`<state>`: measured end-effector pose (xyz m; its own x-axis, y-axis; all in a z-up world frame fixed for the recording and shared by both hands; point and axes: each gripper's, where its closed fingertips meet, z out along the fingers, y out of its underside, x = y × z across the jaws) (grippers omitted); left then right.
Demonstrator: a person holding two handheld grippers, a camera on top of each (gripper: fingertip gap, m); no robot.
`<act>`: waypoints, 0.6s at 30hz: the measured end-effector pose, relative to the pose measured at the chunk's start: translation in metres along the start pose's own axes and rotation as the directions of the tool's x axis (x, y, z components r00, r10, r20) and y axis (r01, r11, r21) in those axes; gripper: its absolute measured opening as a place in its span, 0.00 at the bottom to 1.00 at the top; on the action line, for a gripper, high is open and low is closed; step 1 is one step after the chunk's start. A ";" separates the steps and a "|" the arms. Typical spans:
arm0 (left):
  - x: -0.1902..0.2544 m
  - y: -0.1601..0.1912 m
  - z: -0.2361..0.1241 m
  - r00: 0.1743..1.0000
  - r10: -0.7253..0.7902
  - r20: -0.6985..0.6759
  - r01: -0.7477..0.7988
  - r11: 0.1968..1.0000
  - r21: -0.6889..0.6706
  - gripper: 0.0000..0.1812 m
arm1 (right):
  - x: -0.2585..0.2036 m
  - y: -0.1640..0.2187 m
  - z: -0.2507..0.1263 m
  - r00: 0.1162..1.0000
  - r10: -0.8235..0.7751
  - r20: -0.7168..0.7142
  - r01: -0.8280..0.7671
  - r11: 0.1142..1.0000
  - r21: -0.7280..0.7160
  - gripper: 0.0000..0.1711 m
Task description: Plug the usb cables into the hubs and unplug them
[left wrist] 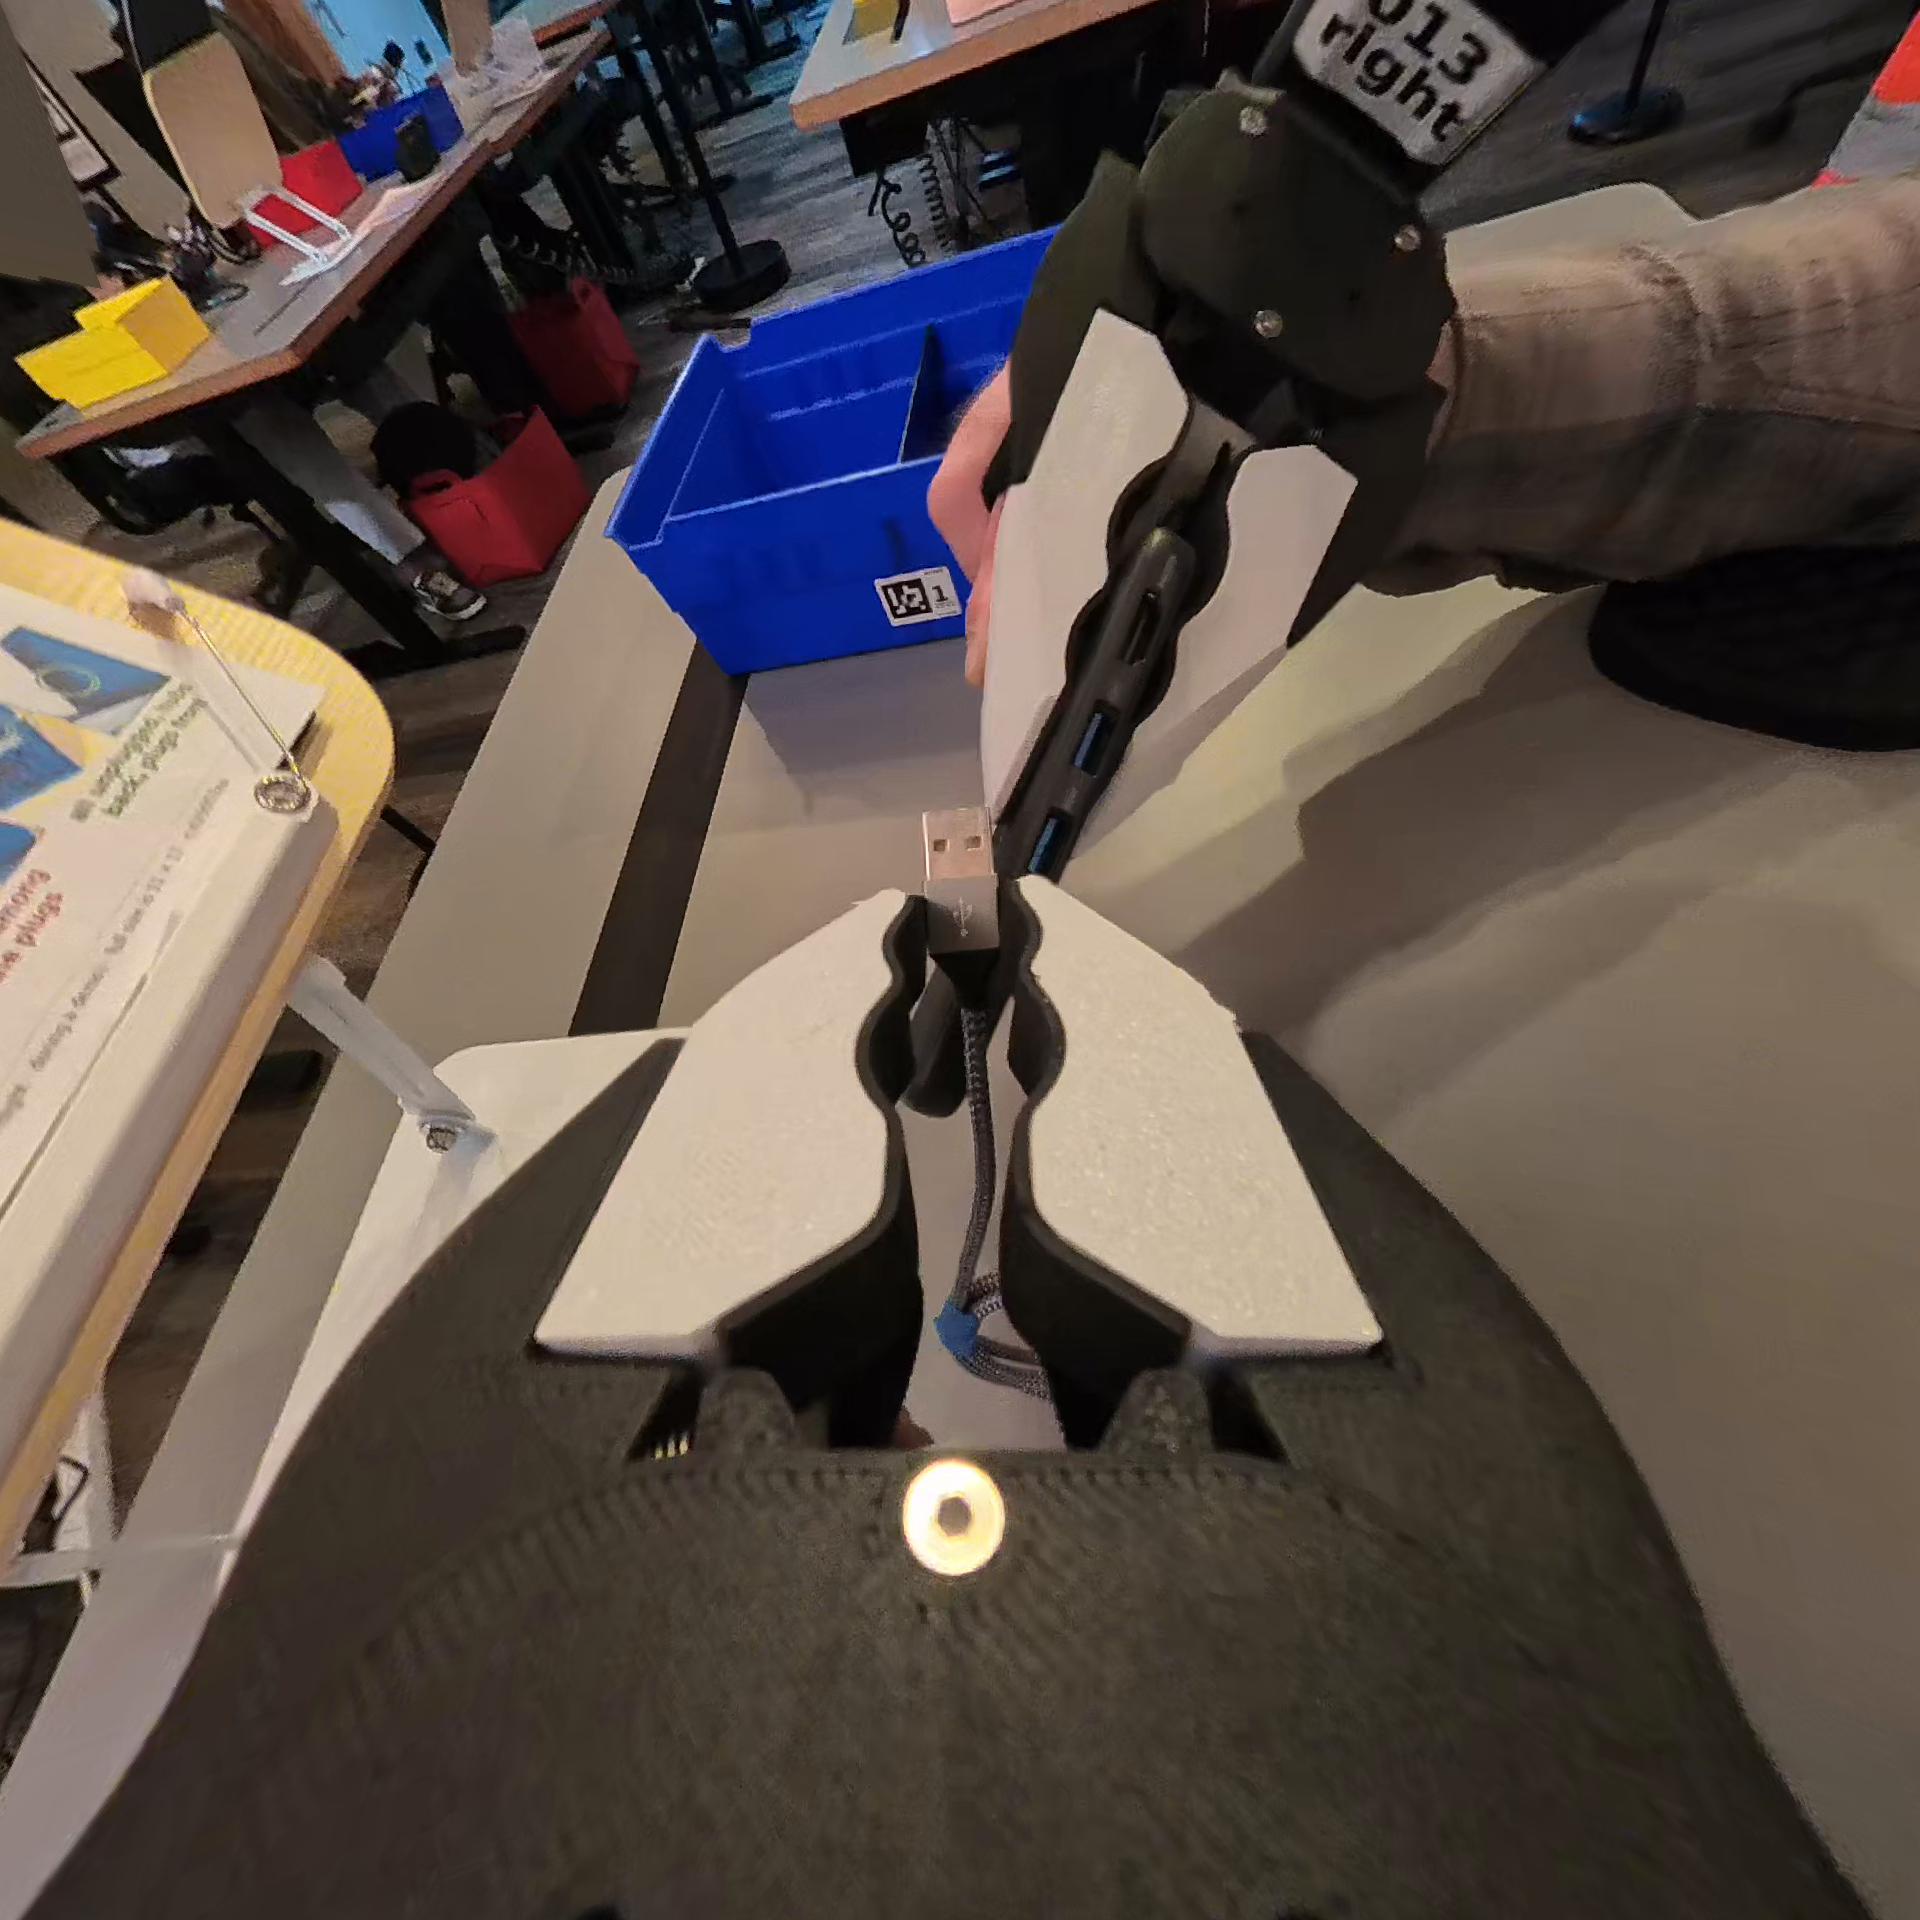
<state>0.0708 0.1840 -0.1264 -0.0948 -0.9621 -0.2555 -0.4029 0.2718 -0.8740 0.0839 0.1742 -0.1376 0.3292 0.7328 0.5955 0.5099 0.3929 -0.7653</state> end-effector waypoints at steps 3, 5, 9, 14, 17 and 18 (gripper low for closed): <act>0.002 -0.007 -0.001 0.998 0.062 0.003 -0.062 0.998 -0.013 0.07 | 0.004 -0.004 -0.003 0.999 0.047 -0.004 -0.047 0.998 0.042 0.06; 0.007 -0.012 -0.001 0.995 0.097 -0.014 -0.098 0.995 -0.010 0.08 | 0.005 -0.007 -0.004 0.998 0.061 -0.004 -0.061 0.996 0.073 0.06; 0.010 -0.020 -0.004 0.984 0.178 0.002 -0.178 0.984 -0.022 0.08 | 0.005 -0.015 -0.008 0.994 0.106 0.010 -0.106 0.984 0.141 0.06; 0.012 -0.019 0.000 0.966 0.257 0.021 -0.255 0.963 -0.081 0.09 | 0.006 -0.032 -0.013 0.988 0.151 0.036 -0.156 0.960 0.231 0.06; 0.015 -0.019 0.000 0.965 0.262 0.018 -0.259 0.962 -0.081 0.09 | 0.005 -0.034 -0.013 0.987 0.153 0.044 -0.159 0.959 0.234 0.06; 0.015 -0.018 0.000 0.966 0.260 0.016 -0.257 0.962 -0.088 0.09 | 0.004 -0.034 -0.013 0.987 0.154 0.045 -0.161 0.958 0.236 0.06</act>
<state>0.0770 0.1648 -0.1143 -0.1818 -0.8581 -0.4803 -0.4437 0.5075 -0.7386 0.0781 0.1571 -0.1063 0.3677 0.8090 0.4587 0.2486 0.3898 -0.8867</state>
